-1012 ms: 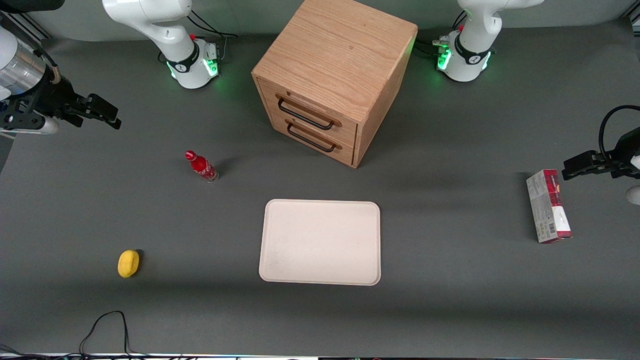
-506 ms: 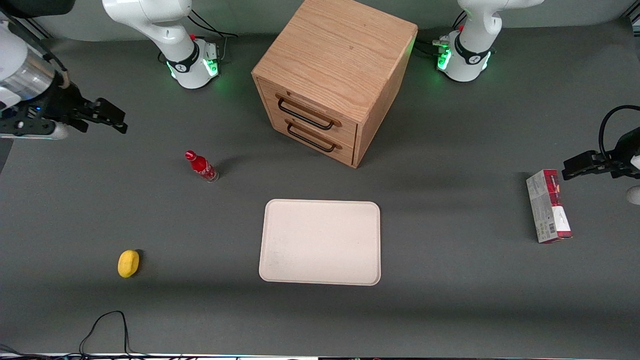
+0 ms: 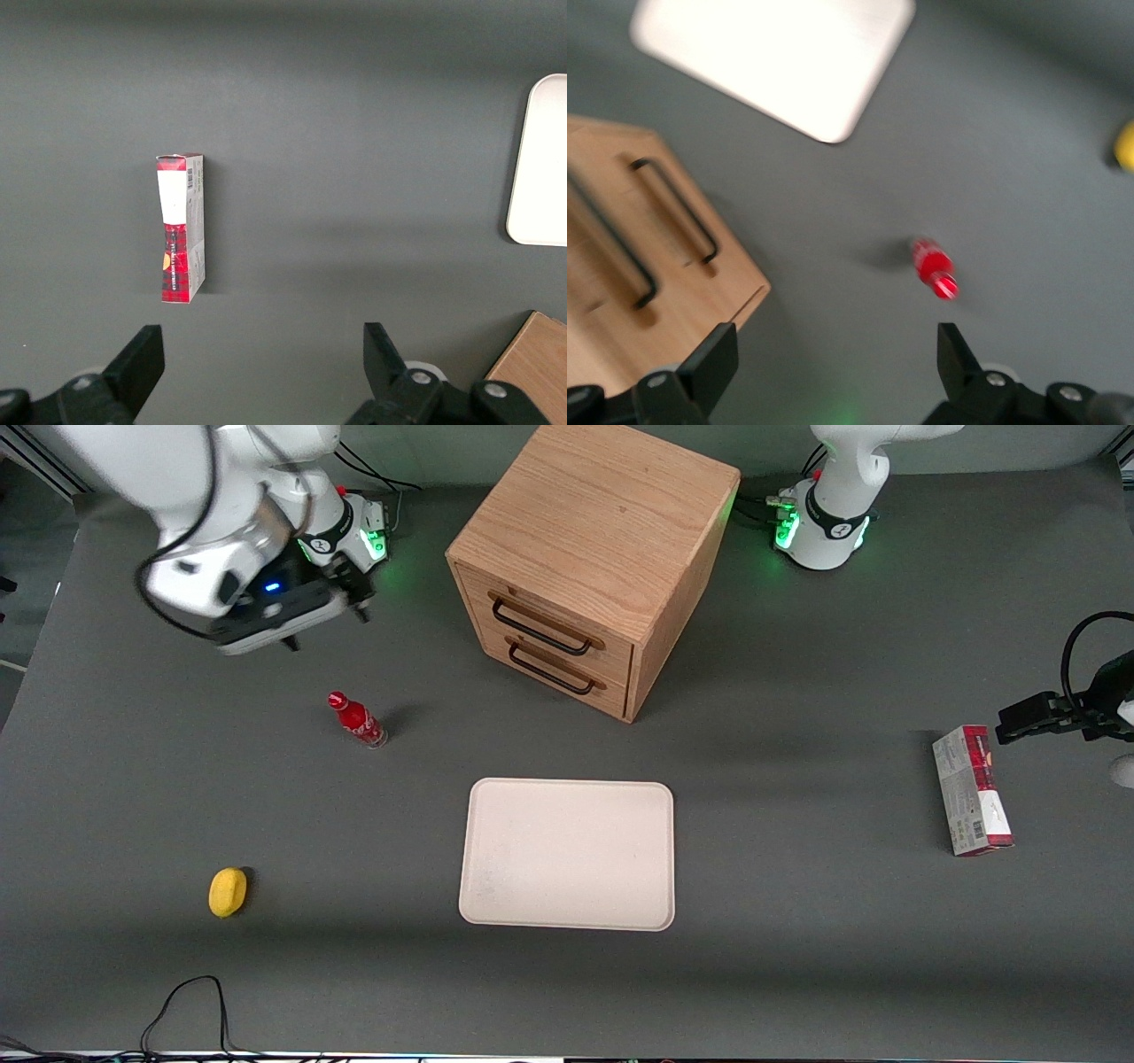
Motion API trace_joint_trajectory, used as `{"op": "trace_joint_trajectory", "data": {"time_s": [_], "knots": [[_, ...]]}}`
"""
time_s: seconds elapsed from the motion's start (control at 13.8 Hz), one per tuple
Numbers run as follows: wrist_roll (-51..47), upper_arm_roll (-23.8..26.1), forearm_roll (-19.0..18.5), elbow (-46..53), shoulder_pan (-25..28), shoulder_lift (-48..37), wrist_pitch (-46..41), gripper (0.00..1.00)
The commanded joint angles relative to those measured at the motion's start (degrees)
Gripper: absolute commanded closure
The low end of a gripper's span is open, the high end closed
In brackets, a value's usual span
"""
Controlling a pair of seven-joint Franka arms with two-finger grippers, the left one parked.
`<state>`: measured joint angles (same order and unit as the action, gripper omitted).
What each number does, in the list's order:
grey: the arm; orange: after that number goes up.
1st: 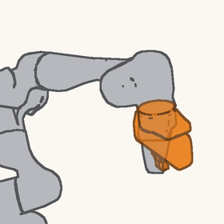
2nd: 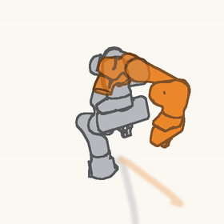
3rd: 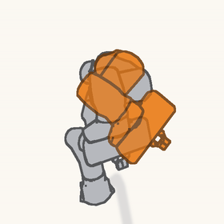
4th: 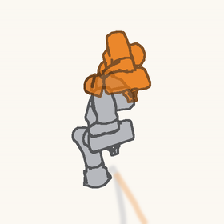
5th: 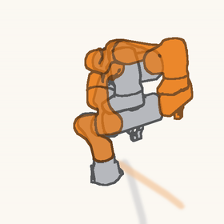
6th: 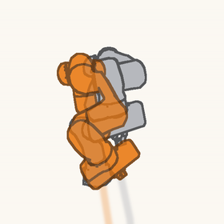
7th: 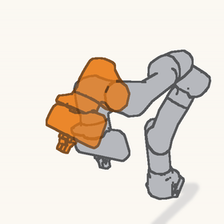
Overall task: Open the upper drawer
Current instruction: 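Move the right gripper to the upper drawer's black handle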
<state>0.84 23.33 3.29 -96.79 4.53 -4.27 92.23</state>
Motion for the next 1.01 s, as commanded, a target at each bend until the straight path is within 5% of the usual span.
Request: {"op": "trace_joint_trajectory", "data": {"time_s": [0.0, 0.22, 0.58, 0.94], "knots": [[4.5, 5.1, 3.2, 6.5, 0.2, 6.3, -0.9, 0.0], [7.1, 7.4, 17.7, 7.9, 1.4, 10.8, -0.7, 0.0], [15.6, 10.7, 16.8, 7.0, 2.1, 17.7, 0.1, 0.0], [16.1, 12.6, 9.4, 2.3, 2.6, 22.0, 8.1, 0.0]]}}
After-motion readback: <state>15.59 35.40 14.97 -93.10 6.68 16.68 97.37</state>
